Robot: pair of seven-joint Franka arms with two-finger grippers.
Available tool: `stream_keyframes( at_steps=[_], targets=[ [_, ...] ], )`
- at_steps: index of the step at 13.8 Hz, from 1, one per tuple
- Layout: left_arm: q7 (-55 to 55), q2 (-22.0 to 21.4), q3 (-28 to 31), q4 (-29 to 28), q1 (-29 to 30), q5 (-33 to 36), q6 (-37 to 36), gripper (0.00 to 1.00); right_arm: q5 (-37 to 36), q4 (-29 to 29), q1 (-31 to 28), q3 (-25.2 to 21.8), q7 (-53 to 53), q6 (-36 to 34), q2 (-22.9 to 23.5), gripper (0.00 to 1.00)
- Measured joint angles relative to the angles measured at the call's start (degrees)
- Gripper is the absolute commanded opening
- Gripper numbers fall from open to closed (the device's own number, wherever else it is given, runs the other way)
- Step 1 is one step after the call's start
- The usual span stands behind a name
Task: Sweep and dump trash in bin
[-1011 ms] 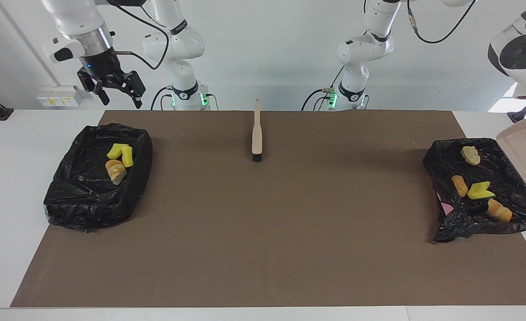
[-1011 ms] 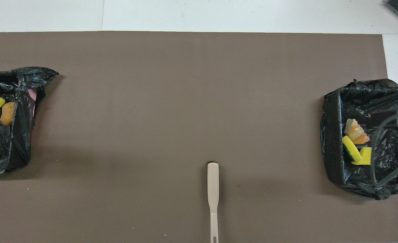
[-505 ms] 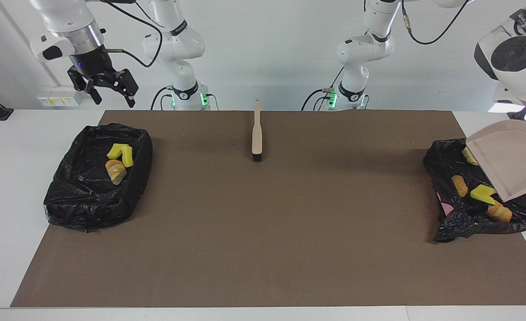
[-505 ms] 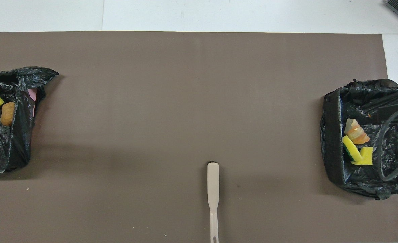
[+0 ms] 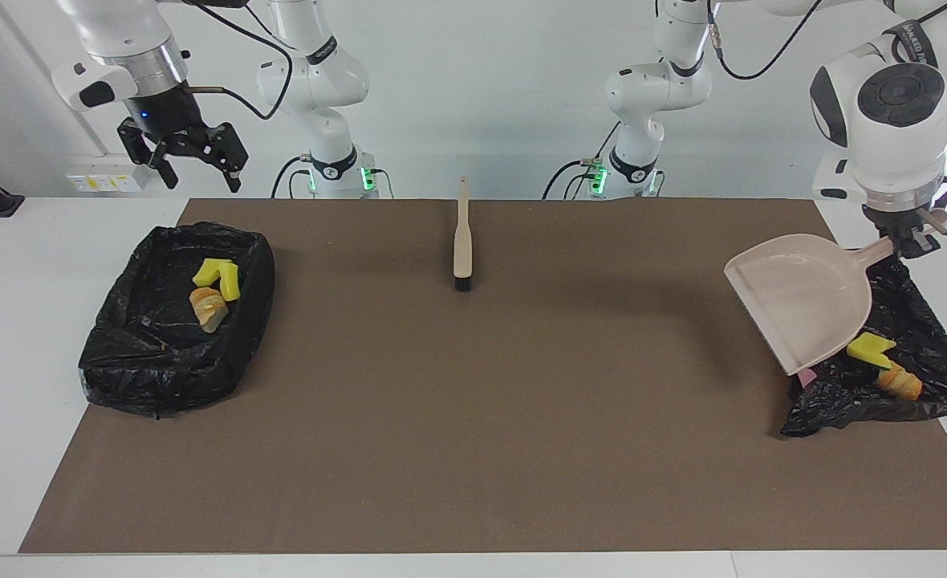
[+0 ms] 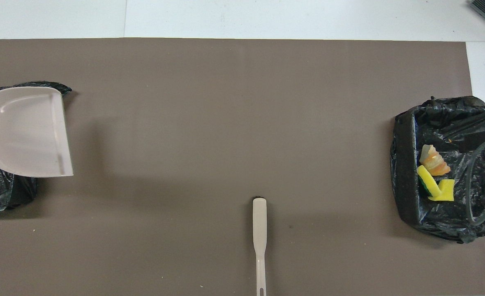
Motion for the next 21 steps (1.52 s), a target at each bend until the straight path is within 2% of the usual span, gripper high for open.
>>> stream_keyframes(
  at_steps=[5, 9, 11, 17, 21],
  targets=[
    [-19.73, -3.32, -0.25, -8.84, -8.43, -10.98, -0.72, 0.0, 1.11, 0.36, -0.06, 0.04, -0.12, 0.0, 0.0, 1.0],
    [-39.07, -3.19, -0.36, -11.33, -16.36, -16.75, -0.12, 0.0, 1.24, 0.36, 0.15, 0.25, -0.12, 0.0, 0.0, 1.0],
    [-49.37, -2.74, -0.4, -11.86, -19.54, -20.17, 2.56, 0.0, 1.25, 0.33, 0.15, 0.26, -0.12, 0.01, 0.0, 1.0],
    [-75.06, 2.75, -0.37, -11.8, -28.93, -26.58, 14.01, 0.0, 1.25, 0.19, 0.19, 0.41, -0.12, 0.01, 0.0, 1.0],
    [-87.81, 7.71, -0.29, -7.04, -34.34, -31.38, 15.94, 0.0, 1.26, 0.19, 0.18, 0.41, -0.12, 0.01, 0.0, 1.0]
  ],
)
